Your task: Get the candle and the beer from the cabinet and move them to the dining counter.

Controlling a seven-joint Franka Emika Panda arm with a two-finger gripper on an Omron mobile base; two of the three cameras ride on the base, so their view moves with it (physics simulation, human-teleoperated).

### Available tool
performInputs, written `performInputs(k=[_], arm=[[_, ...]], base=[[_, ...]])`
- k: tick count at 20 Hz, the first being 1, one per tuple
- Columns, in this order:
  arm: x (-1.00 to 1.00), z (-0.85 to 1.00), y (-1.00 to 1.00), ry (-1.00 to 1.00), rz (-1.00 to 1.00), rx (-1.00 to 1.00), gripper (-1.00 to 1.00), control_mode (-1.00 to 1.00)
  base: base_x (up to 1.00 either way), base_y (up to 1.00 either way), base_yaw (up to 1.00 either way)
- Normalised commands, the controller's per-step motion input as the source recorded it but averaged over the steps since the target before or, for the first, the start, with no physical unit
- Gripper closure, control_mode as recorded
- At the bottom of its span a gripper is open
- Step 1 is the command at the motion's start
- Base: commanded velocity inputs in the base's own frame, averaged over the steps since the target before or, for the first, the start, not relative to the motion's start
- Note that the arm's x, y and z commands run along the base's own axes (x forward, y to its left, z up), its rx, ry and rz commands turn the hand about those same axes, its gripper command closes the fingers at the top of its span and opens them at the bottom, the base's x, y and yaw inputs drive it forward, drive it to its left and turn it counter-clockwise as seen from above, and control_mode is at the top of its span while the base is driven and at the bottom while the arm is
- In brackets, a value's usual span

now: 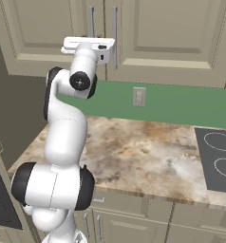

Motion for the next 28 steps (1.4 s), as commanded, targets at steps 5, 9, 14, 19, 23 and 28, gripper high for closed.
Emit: performInputs(k=[5, 9, 14, 19, 23, 28], arm=[[0.00, 0.00, 0.00, 0.00, 0.00, 0.00, 1.00, -1.00], [0.00, 0.00, 0.00, 0.00, 0.00, 0.00, 1.00, -1.00], [0.00, 0.00, 0.00, 0.00, 0.00, 0.00, 1.00, -1.00], [-0.14, 0.00, 0.01, 0.00, 0.01, 0.00, 1.00, -1.00], [-0.55, 0.00, 0.14, 0.00, 0.02, -0.01, 1.00, -1.00], [-0.54, 0.00, 0.25, 0.00, 0.03, -0.03, 1.00, -1.00]], base=[[0.00, 0.00, 0.00], [0.00, 0.00, 0.00], [0.00, 0.00, 0.00], [0.00, 0.00, 0.00], [0.00, 0.00, 0.00], [0.00, 0.00, 0.00]])
